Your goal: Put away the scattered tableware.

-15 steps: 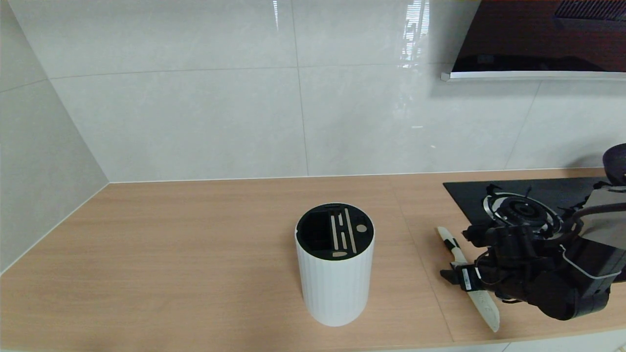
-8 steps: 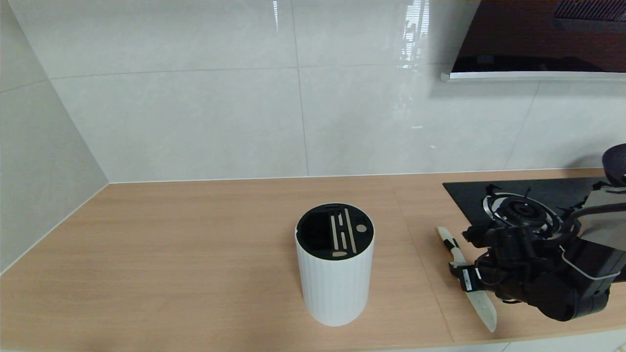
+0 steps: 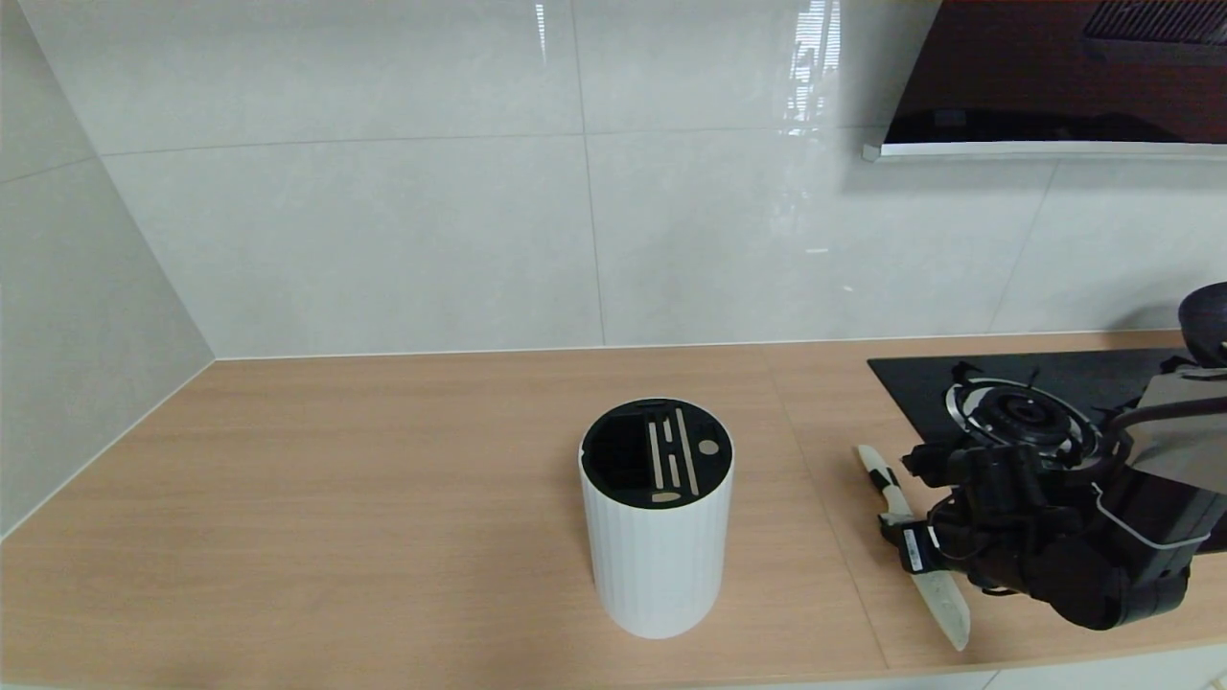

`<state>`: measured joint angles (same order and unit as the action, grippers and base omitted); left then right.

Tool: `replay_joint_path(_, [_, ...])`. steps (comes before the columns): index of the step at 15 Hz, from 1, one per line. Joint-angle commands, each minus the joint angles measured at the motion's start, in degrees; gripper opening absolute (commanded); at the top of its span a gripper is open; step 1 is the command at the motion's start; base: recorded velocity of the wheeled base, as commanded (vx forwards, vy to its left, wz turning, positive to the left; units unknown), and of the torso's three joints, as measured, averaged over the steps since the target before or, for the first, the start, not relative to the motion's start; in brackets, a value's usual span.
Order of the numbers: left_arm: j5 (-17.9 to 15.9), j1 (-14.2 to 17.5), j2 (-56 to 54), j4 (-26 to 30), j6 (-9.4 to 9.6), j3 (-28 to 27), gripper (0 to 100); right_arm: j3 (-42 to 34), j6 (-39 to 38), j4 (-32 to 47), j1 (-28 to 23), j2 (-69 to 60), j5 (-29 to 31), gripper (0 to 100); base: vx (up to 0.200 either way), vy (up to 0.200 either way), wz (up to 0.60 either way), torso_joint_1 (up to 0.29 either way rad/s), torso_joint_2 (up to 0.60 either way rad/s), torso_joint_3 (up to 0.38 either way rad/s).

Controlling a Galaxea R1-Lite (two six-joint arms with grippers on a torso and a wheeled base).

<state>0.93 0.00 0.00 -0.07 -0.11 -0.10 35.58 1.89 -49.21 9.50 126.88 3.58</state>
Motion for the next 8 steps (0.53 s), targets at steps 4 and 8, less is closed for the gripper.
replay_joint_path(4, [0.04,0.0,0.09,-0.01,-0.07,0.01,100,-1.83,-0.57,-2.11,-0.09,-9.19,0.72,0,0.0,0.0,0.0,0.0,0.0,0.0])
replay_joint_path(8, [-3.3,-0.35,1.67,2.53,-0.24,-8.52,100,0.45,-0.57,2.81,-0.09,-23.78,0.55,0,0.0,0.0,0.0,0.0,0.0,0.0])
